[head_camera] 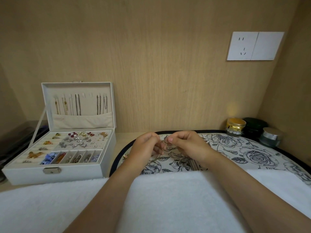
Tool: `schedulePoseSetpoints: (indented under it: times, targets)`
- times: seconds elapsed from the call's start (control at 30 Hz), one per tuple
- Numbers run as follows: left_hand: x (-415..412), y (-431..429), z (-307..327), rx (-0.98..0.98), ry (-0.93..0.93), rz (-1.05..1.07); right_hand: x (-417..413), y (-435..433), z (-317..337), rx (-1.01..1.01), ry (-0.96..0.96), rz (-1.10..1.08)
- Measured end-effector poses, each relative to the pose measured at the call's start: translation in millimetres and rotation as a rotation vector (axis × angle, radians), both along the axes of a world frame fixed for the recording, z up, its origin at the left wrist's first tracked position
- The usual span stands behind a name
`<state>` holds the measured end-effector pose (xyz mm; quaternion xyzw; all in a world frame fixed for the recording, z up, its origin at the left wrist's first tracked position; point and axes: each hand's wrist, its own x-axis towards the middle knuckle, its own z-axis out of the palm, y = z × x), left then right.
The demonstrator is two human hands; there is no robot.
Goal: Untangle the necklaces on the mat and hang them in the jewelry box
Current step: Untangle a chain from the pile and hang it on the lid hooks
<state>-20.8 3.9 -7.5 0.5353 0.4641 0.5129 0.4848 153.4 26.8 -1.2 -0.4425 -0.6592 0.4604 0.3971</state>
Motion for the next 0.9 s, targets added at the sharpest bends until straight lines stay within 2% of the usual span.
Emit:
schedulePoseSetpoints:
  times: [0.1, 0.37, 0.6, 0.77, 0.9]
  targets:
    - [-2.6, 0.8, -1.0, -0.019, -0.068, -0.009, 0.7, -0.7, -0.1, 0.019, -0.005, 0.045]
    - [-4.4, 0.7, -1.7, -0.016, -0.081, -0.018, -2.6, 4.5, -6.4, 0.124, -0.058, 0.002]
    - [-1.2, -4.3, -1.5, 0.074, 0.135, -0.011, -0.6, -0.5, -1.7, 0.077, -0.049, -0.009]
    - [-1.7, -2.3, -5.0, 0.106, 0.202, -0.013, 4.7, 0.7, -0.7, 0.036, -0.046, 0.010]
    - [-1.4, -2.7, -6.8, 0.208, 0.413, 0.065, 6.9, 2.7, -3.1, 0.019, -0.066, 0.034]
